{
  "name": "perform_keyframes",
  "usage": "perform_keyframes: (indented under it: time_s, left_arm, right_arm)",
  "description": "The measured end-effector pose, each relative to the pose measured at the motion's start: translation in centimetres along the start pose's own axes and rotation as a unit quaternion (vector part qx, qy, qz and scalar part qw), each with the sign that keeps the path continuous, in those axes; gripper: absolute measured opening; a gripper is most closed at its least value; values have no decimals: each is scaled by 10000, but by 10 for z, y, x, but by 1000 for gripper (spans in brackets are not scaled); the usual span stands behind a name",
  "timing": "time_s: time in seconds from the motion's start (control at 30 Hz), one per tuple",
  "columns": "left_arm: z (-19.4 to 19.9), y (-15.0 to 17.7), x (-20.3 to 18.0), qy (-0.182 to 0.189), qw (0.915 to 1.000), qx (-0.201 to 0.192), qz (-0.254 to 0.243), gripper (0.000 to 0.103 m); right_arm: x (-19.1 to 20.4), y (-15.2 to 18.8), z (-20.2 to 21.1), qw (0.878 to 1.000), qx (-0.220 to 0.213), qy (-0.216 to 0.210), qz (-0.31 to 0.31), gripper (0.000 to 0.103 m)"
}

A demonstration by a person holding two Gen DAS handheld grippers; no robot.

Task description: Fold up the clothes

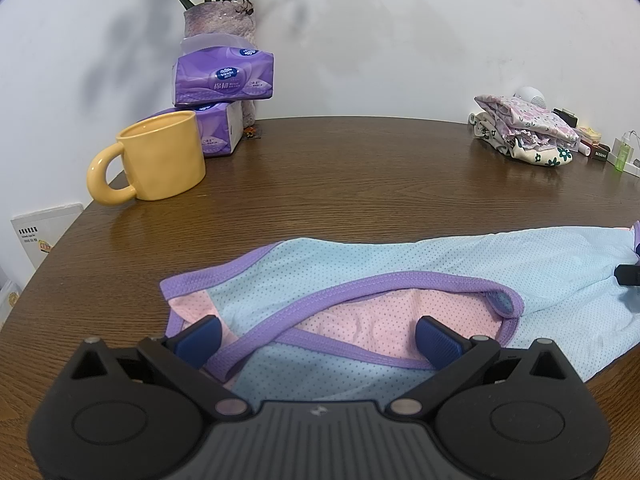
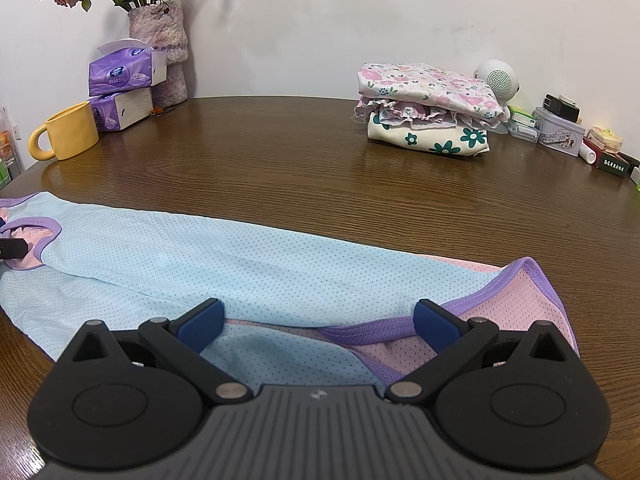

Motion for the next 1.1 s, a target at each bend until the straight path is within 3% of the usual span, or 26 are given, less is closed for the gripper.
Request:
perform_keyframes:
  time_s: [1.1]
  left_arm:
    - [0,0,-4,-137,9998,36,119,103]
  right_arm:
    - [0,0,0,10000,0,0,0,102]
Point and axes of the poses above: each gripper's, at about its wrist camera, not at the fingertips, and z roughly against the way its jaws point, x to its left, y to its underside, the point moved 4 cm from there along -z, roughly the way its jaws point, and after that the axes turned 13 degrees about -z, right-handed, at the moved point
